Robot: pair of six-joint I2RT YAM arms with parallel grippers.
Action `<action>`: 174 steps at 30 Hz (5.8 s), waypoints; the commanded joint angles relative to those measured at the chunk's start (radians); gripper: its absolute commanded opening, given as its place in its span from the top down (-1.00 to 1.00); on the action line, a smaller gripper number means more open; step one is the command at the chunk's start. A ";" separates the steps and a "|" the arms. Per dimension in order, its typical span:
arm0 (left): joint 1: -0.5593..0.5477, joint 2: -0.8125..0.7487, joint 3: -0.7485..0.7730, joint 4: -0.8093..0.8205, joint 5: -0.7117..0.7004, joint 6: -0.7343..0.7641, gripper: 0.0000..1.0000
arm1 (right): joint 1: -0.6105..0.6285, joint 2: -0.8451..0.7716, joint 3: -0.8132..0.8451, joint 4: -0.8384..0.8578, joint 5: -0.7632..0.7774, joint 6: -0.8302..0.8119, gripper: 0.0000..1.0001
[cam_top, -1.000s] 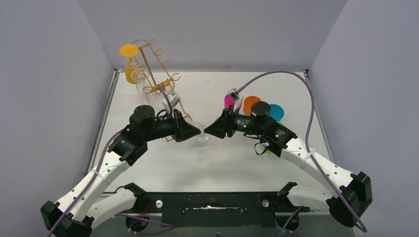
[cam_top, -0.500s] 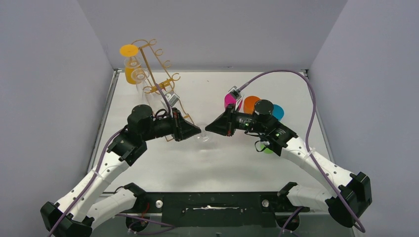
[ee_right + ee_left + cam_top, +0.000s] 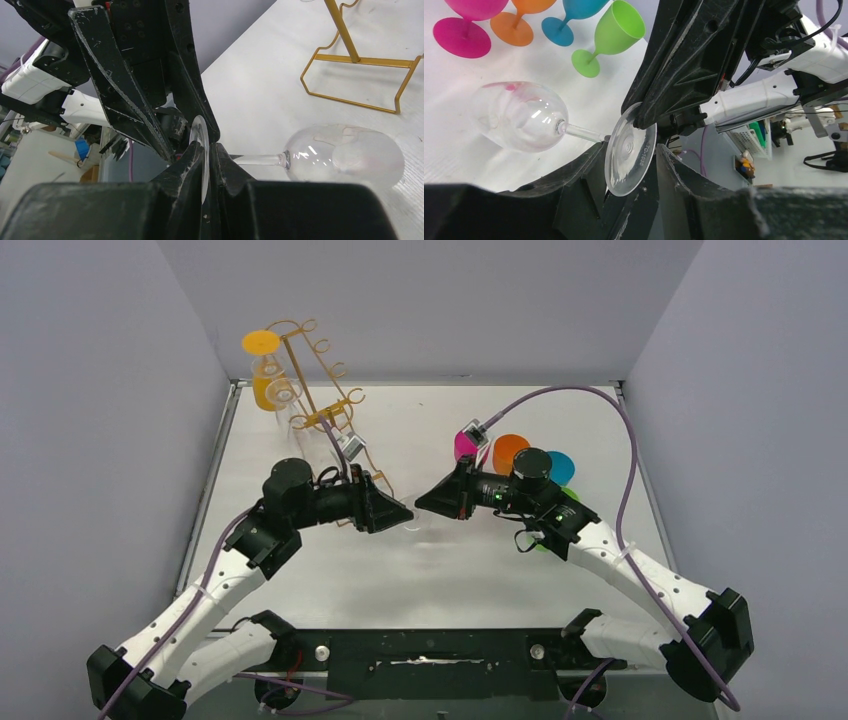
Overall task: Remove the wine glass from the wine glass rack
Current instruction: Place the wine glass at the center of the board.
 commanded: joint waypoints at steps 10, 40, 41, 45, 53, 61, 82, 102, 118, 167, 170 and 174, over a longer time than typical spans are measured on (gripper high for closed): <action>0.024 -0.001 -0.075 0.224 0.148 -0.161 0.13 | 0.002 -0.049 -0.017 0.183 0.063 -0.002 1.00; 0.077 0.088 -0.089 0.305 0.272 -0.198 1.00 | 0.003 -0.031 -0.023 0.250 0.016 0.025 1.00; 0.077 0.092 -0.085 0.290 0.272 -0.178 1.00 | 0.003 -0.031 -0.023 0.250 0.015 0.024 1.00; 0.060 0.080 -0.077 0.211 0.269 -0.045 1.00 | -0.006 -0.050 -0.019 0.221 0.055 0.016 0.49; 0.029 -0.050 -0.186 0.101 0.341 0.327 1.00 | -0.154 -0.184 -0.015 -0.063 0.328 -0.033 -0.26; 0.028 -0.197 -0.317 0.105 0.376 0.652 1.00 | -0.291 -0.188 0.049 -0.242 0.207 -0.049 -0.33; 0.053 -0.207 -0.322 0.136 0.604 0.886 1.00 | -0.309 0.079 0.130 -0.204 -0.251 0.010 -0.54; 0.109 -0.215 -0.297 0.079 0.664 0.925 1.00 | -0.191 0.227 0.231 -0.280 -0.511 -0.049 0.07; 0.169 -0.138 -0.185 -0.231 0.648 1.230 1.00 | -0.142 0.251 0.214 -0.206 -0.619 0.028 0.20; 0.184 -0.271 -0.276 -0.165 0.514 1.018 -0.27 | -0.111 0.068 0.254 -0.484 -0.022 -0.203 1.00; 0.184 -0.305 -0.309 -0.039 0.408 0.861 -0.52 | -0.107 0.042 0.235 -0.490 0.118 -0.203 1.00; 0.183 -0.360 -0.339 0.098 0.269 0.672 -0.60 | -0.091 0.031 0.238 -0.531 0.245 -0.205 1.00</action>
